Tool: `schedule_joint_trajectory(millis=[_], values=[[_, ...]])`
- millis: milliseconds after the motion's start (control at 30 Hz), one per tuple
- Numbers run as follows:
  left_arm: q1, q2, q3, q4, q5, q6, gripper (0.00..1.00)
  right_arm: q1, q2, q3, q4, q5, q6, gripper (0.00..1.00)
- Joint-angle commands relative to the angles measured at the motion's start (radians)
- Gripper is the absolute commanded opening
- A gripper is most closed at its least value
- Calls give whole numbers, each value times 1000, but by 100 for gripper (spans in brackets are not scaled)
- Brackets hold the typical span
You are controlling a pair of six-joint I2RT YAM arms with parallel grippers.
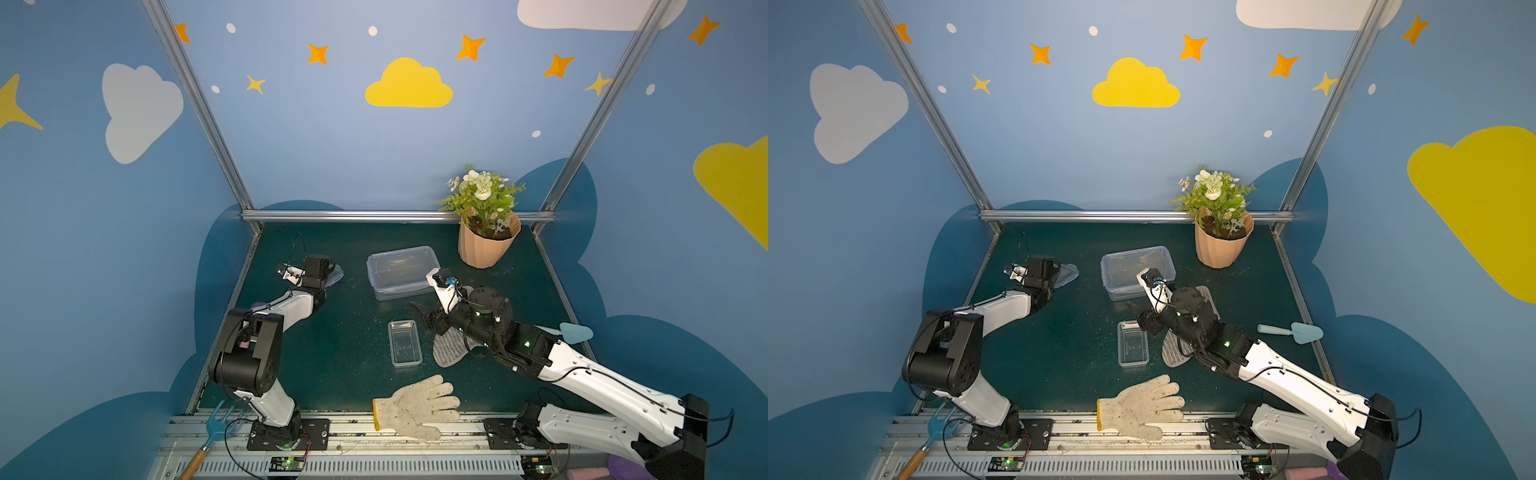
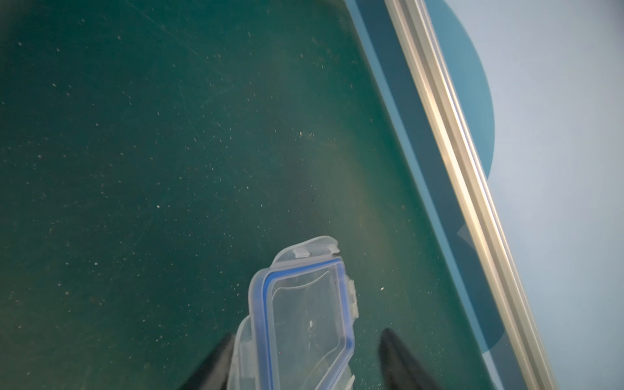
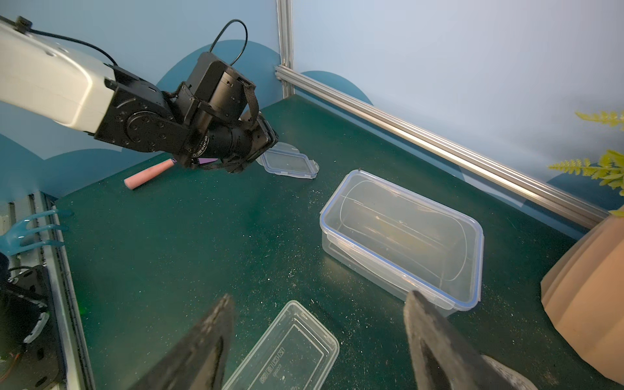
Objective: Wipe the insides of the lunch boxes
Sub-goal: Place the lid at the center of the board, then pick up the lunch box from the center of the board, then pick up the cleaning item at the center of the board.
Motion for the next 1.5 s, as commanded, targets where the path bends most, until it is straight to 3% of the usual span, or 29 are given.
schedule_joint_trajectory(millis=[0,167,233,300,433,567,667,800,1067,1300,1467], values=[[-5,-45,-28,-43,22,-8,78,-7,-19,14,-18,-15,29,77],[-6,-167,-15,-117,33,58,88,-32,-31,17,-82,-29,92,77],[-8,-226,-10,-137,60,91,99,-54,-31,22,-118,-55,130,78],[-9,-287,-16,-162,104,110,99,-91,-26,25,-155,-92,182,78],[-20,-389,-9,-228,318,193,98,-247,20,69,-356,-200,328,80],[-66,-414,58,-432,545,310,96,-464,109,72,-525,-372,433,83],[-129,-413,72,-550,685,386,96,-547,174,47,-551,-444,452,84],[-225,-417,26,-632,787,438,96,-599,279,28,-561,-424,449,87],[-346,-320,-88,-510,868,435,96,-647,541,41,-481,-367,453,89],[-405,-122,-26,-425,890,457,95,-617,683,52,-434,-298,468,88],[-412,2,10,-435,873,462,87,-548,714,66,-473,-207,472,79]])
